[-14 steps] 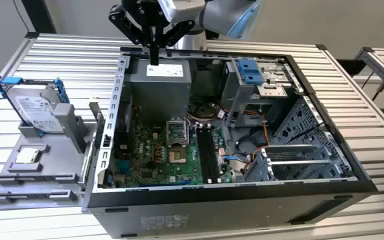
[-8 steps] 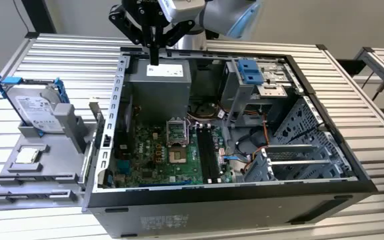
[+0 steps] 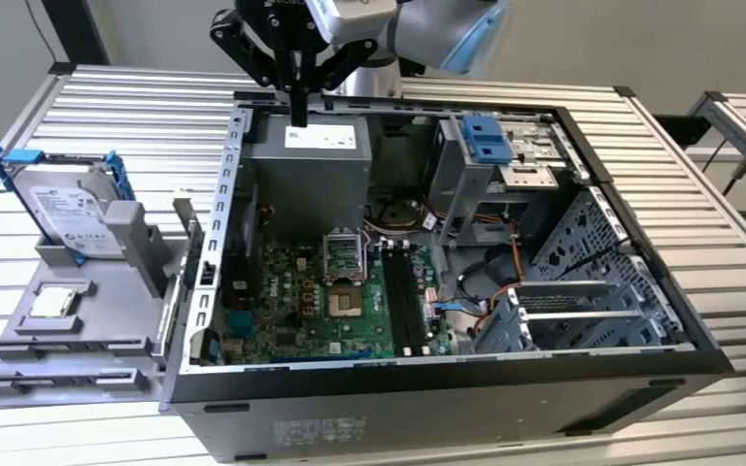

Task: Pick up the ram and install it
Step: 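Reach for the ram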

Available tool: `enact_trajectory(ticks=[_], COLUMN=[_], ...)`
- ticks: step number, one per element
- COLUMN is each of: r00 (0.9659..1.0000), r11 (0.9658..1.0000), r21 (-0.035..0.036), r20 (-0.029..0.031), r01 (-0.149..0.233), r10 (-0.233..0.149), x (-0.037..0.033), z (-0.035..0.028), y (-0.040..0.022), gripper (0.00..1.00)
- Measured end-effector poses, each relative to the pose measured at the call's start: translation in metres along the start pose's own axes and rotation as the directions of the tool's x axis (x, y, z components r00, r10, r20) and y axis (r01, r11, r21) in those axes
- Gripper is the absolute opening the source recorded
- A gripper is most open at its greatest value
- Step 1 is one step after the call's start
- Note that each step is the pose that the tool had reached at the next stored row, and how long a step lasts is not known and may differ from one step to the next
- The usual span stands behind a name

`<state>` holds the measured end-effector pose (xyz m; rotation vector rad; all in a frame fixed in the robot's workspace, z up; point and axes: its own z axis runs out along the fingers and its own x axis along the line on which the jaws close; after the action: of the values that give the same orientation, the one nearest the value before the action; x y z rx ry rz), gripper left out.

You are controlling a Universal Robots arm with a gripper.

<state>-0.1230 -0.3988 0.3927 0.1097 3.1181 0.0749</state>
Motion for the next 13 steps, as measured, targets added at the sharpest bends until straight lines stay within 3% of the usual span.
enact_trajectory(ticks=[13], r00=[1.0], r11=[1.0], r21=[-0.0002], r20=[-0.0004], r01=[0.006], r10=[-0.006], x=[0.0197], z=[-0.0004], y=[-0.0014], gripper=[0.0])
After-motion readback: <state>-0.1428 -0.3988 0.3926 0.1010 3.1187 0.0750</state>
